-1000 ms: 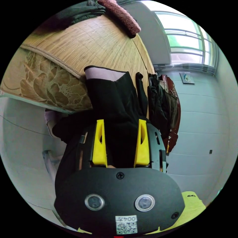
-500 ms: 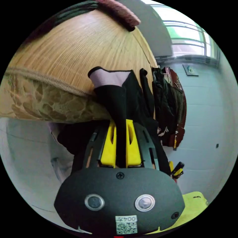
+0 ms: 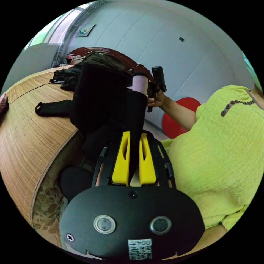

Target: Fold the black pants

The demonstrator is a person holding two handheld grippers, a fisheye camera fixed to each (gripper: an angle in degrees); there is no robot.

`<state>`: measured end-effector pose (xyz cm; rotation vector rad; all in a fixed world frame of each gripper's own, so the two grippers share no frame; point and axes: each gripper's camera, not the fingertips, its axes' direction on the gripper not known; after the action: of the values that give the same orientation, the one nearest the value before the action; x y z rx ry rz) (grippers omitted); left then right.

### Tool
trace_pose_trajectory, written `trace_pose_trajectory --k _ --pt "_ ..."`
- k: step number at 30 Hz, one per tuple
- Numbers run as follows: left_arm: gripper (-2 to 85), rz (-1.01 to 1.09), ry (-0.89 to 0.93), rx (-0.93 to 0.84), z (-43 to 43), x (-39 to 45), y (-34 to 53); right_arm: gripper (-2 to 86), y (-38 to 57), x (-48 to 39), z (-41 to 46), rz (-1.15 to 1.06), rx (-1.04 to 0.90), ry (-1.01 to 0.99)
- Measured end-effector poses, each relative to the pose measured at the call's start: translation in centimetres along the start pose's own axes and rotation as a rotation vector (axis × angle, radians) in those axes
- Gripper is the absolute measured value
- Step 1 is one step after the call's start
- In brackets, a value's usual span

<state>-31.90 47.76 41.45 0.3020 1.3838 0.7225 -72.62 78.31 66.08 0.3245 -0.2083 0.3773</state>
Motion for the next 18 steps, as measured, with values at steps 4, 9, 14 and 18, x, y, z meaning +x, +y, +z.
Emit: trace_pose_trajectory --k 4,9,14,18 --pt "0.4 0.024 0.038 -0.046 2.2 0.6 -0.1 19.2 0.9 4.8 -0.8 0.200 0.101 -0.243" --pt "0.8 0.027 0.024 -0.080 5.0 1.0 -0.7 23.1 0.3 7.9 0.7 0.432 0.241 -0.479" --pt "2.4 0.013 -0.037 -0.095 7.8 1.7 -1.3 21.3 -5.3 1.9 4.5 0.240 -0.037 -0.136" --pt "6.4 0.008 -0.081 -0.074 9.4 2.1 -1.3 3.1 -4.7 1.0 7.9 0.198 -0.248 0.246"
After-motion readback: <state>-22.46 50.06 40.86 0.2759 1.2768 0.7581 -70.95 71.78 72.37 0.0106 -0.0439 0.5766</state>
